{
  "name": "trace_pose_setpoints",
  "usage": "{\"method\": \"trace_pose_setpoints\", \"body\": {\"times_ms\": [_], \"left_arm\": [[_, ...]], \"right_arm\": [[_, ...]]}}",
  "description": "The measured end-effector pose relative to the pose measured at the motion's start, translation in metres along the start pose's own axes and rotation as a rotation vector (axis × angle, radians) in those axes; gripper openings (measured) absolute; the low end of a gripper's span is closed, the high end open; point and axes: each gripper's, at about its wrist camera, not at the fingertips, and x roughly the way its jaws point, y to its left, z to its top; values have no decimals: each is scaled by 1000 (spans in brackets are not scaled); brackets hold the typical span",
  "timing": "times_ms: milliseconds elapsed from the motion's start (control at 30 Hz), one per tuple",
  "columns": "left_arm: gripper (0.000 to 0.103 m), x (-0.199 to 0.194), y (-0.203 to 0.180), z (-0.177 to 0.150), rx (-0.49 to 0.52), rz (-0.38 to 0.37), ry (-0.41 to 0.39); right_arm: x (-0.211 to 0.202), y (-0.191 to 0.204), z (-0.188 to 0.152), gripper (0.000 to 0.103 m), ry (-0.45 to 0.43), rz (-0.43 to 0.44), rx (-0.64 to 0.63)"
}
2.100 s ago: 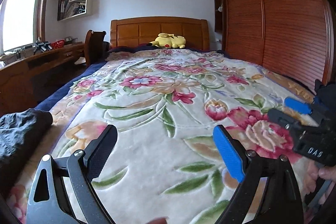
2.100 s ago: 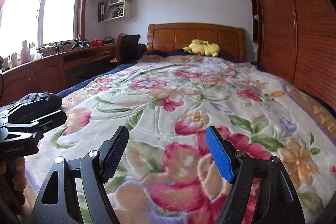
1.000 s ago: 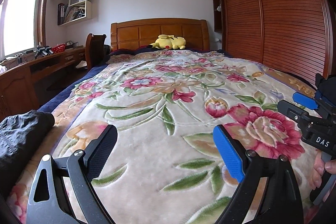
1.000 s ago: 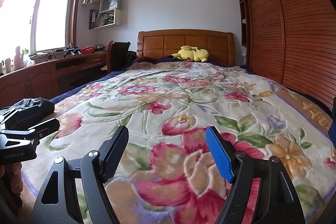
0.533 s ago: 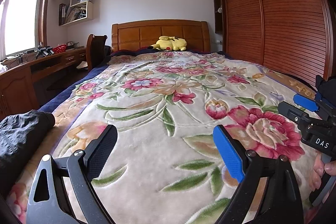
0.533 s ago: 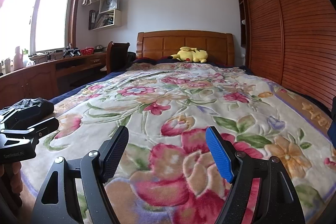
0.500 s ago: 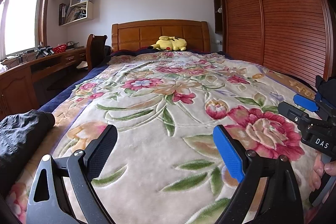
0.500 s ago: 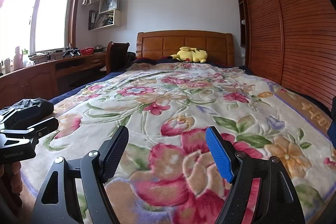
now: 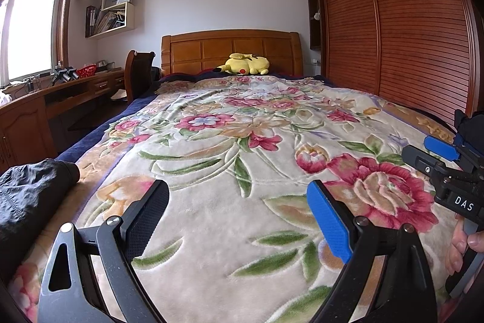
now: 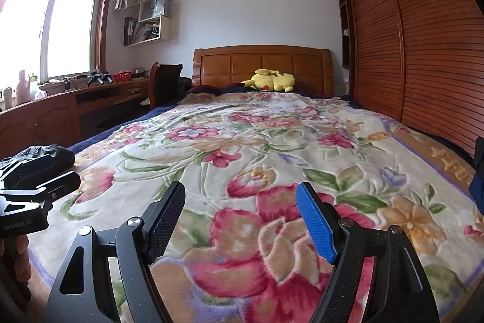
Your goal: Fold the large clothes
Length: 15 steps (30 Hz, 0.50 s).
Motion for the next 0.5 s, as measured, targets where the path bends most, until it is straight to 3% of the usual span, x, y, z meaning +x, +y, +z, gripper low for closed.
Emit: {"method": "trace_pose_setpoints", "body": {"times_ms": [500], "left_arm": [[93,0,0,0,0,0,-2]], "right_arm": [[1,-1,0,78,-3,2,1]]}}
